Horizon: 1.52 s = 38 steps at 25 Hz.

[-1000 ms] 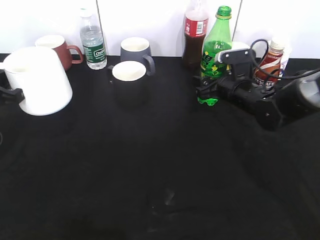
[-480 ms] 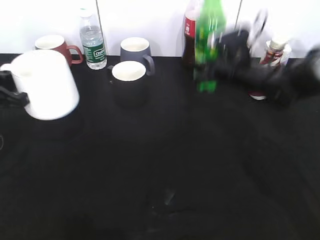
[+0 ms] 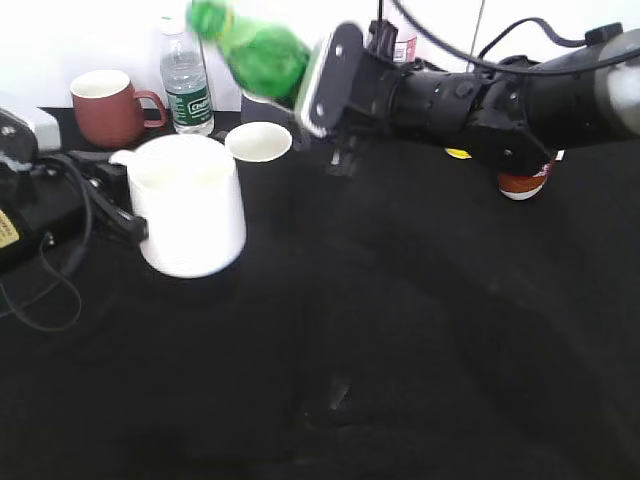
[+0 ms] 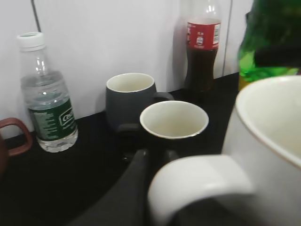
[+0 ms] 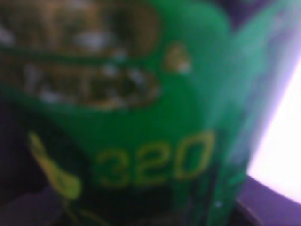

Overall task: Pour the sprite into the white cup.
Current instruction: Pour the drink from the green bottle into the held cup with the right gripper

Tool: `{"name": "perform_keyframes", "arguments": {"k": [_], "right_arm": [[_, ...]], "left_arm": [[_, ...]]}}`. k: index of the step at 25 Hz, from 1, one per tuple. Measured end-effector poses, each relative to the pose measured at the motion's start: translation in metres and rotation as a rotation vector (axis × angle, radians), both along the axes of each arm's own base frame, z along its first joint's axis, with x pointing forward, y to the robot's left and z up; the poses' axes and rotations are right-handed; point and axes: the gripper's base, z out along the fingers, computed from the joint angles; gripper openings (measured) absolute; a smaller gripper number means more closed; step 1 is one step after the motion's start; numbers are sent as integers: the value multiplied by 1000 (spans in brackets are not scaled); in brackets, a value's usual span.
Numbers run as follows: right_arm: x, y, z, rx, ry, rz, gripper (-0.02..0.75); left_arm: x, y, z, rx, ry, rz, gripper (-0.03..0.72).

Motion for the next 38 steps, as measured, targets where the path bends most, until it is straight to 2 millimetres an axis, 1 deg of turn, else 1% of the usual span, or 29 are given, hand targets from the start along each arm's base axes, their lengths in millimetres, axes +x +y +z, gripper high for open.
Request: {"name": "perform_keyframes", "arguments": {"k": [4,7,10,13,16,27,38], "right_arm": [[8,-7,3,-158,-199,-55,396],[10,-9,4,-253,-293,-63,396],[12,-12,6,-296,-355,-87,396],[13,-12,12,-299,-443,-99,396],[14,-11,17,-294,-514,-105,379],[14,-12,21,-347,-611,-114,379],[14,-12,25,-331,-651,-122,378]], "left_arm": [[0,-1,1,-6,-11,-7,65],[-1,-3,3,-12,-32,-36,65],[-2,-4,3,-6,-33,-52,65],[-2,-4,3,-5,-33,-54,65],[-2,-4,3,-5,-33,-54,65],[-4,-6,2,6,-35,-84,65],[-5,-6,2,10,-35,-92,65]]}}
